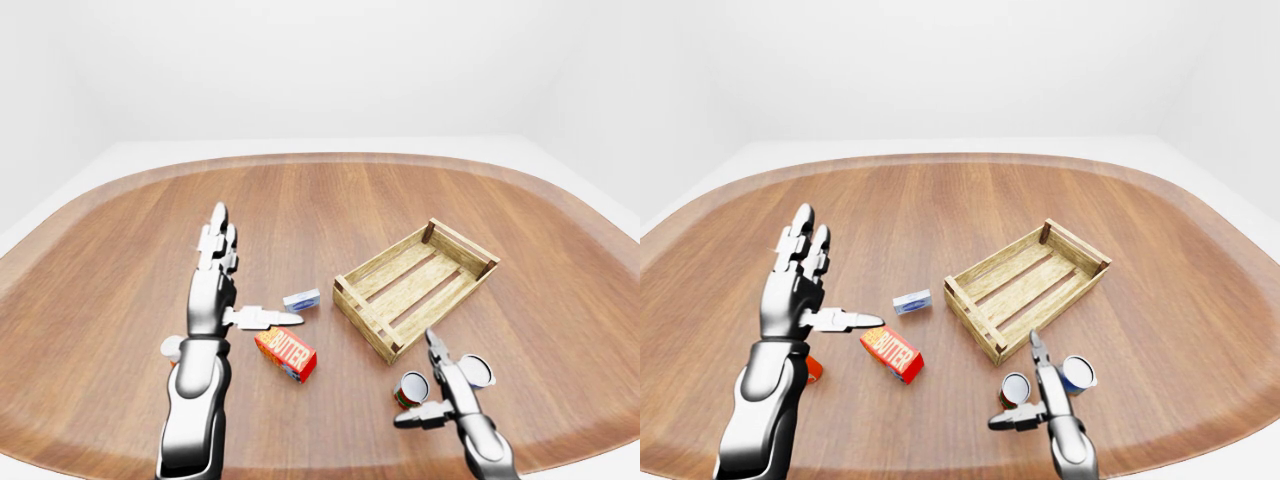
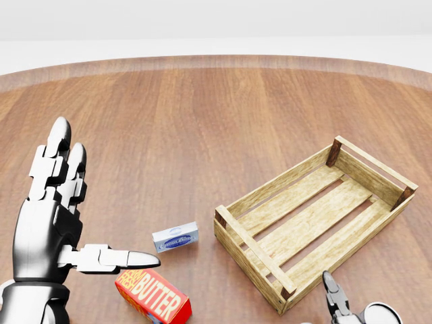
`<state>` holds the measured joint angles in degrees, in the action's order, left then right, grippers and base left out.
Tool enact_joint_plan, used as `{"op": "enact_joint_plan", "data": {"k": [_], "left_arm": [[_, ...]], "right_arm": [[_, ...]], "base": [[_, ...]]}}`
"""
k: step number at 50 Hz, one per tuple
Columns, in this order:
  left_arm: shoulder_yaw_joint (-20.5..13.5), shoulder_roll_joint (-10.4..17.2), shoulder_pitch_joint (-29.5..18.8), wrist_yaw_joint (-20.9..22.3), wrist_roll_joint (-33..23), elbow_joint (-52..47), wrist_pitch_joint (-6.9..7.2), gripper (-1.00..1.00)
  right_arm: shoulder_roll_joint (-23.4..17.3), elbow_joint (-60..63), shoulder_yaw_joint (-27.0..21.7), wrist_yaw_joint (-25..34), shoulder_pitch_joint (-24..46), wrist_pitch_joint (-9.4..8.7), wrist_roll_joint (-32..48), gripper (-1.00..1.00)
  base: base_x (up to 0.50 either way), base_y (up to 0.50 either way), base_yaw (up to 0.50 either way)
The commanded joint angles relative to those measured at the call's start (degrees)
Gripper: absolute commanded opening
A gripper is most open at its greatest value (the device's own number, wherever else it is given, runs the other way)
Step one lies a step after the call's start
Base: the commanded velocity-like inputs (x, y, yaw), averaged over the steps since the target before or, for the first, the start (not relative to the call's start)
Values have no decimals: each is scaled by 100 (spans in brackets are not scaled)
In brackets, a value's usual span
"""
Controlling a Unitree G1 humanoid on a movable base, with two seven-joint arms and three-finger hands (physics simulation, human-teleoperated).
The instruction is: Pick up the tomato sauce, and put it in the wooden tray.
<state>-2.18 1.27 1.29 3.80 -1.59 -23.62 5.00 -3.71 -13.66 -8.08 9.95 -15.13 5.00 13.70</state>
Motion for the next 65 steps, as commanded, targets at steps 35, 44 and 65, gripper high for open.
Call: {"op": "enact_joint_plan", "data": {"k": [35,44,65], "left_arm": [[39,-11,15,2,-34,-14,0,100],[37,-12,4,-4,-30,66,0,100],[13,-5,-21,0,-10,32,0,100]], "right_arm": [[-124,-827,145,-288,293,0,39,100],[-135,-823,140,-296,279,0,47,100],[-138,-756,137,-457,227,0,233,100]], "base": [[0,0,0],[0,0,0],[0,0,0]]}}
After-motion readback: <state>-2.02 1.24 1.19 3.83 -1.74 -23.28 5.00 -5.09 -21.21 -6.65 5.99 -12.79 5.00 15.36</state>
